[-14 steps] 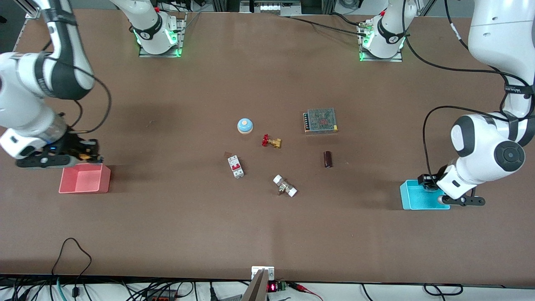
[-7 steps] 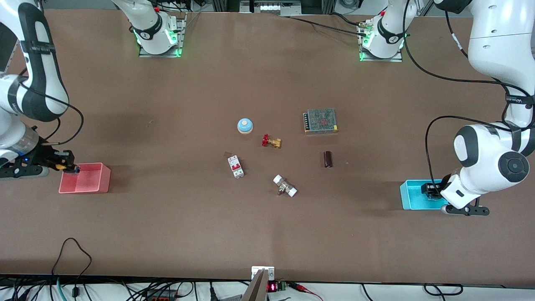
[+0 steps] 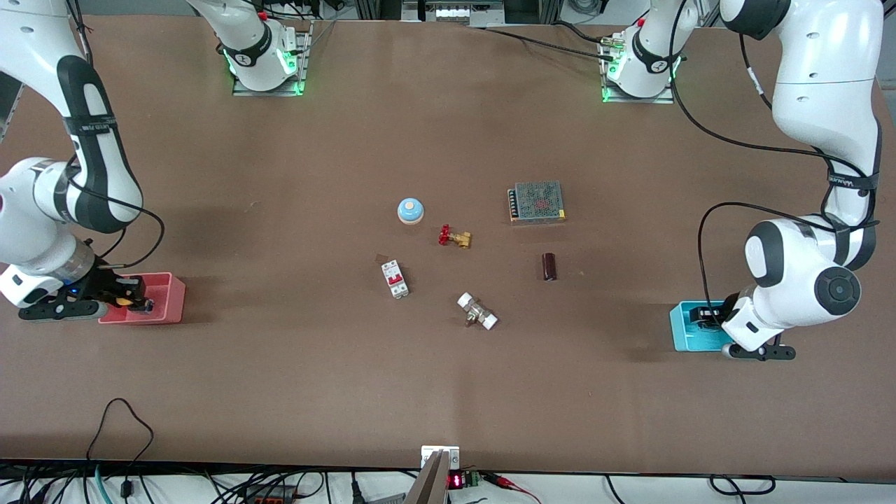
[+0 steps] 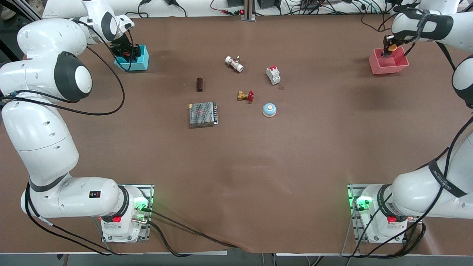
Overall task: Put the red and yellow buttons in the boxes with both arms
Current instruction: 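Carry the yellow button to the pink box while the left gripper carries red to cyan, then lower the buttons into the boxes and open both grippers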
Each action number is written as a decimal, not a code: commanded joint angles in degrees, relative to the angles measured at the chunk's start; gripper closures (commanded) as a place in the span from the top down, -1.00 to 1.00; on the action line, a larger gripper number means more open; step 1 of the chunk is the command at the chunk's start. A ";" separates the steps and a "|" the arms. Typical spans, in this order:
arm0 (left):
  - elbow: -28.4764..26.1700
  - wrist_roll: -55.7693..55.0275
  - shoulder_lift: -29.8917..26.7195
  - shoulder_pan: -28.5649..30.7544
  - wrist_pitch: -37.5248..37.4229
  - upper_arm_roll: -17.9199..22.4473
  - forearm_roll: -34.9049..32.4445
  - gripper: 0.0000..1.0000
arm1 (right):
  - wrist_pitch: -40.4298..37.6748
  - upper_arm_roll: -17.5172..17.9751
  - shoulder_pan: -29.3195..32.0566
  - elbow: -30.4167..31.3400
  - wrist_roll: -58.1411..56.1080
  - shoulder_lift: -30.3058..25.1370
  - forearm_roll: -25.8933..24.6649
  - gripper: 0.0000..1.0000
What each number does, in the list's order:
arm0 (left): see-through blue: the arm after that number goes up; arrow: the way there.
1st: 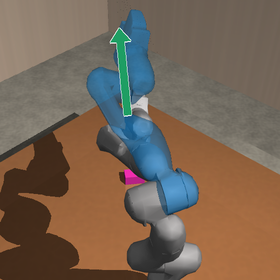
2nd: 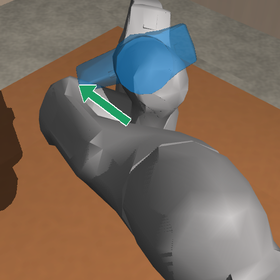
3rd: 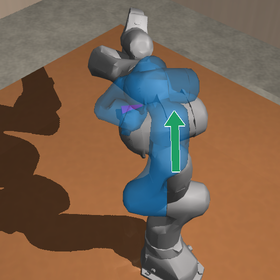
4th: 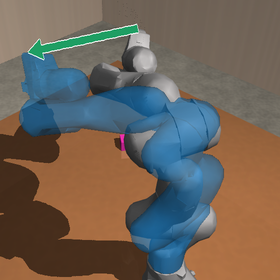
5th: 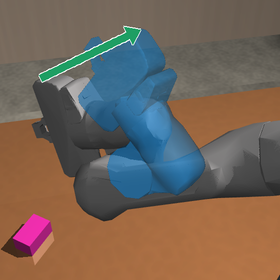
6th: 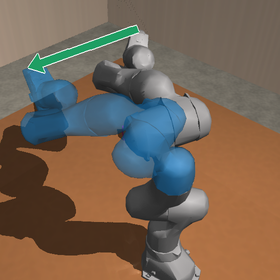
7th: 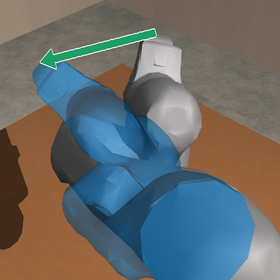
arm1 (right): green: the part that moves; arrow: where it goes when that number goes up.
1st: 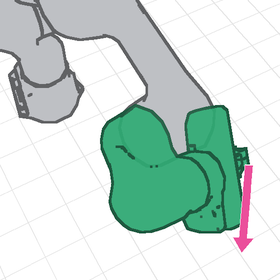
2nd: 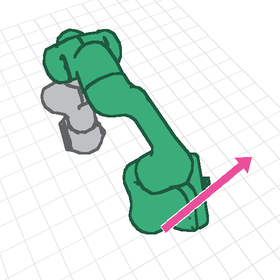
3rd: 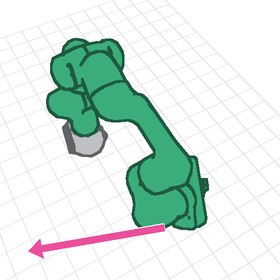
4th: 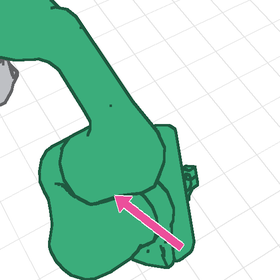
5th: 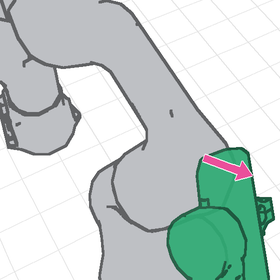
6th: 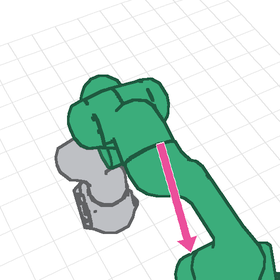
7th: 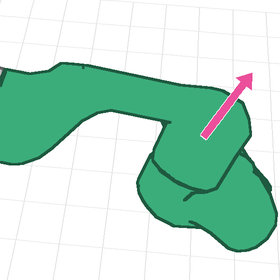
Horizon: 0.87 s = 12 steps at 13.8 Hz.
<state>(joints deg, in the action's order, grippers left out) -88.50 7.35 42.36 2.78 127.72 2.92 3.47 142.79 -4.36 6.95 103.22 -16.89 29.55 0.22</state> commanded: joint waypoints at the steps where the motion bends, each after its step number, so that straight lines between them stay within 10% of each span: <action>1: 2.10 0.91 1.32 0.73 -0.90 -0.29 1.01 -0.99 | 2.05 1.02 1.22 -1.00 -1.65 2.35 1.18 -0.87; 9: 2.54 0.65 2.90 1.70 -0.63 -0.37 3.38 -0.85 | -0.75 1.02 2.37 0.23 -6.47 3.23 7.67 -0.87; 12: 2.54 0.47 3.25 1.52 -0.63 -0.37 3.38 -0.41 | -0.76 1.02 2.37 0.23 -7.63 3.41 8.92 -0.87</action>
<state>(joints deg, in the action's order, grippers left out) -87.96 7.30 44.44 4.19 127.75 2.74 5.77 143.12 -4.35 8.39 103.26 -22.74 33.20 7.67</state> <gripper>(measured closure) 0.555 0.586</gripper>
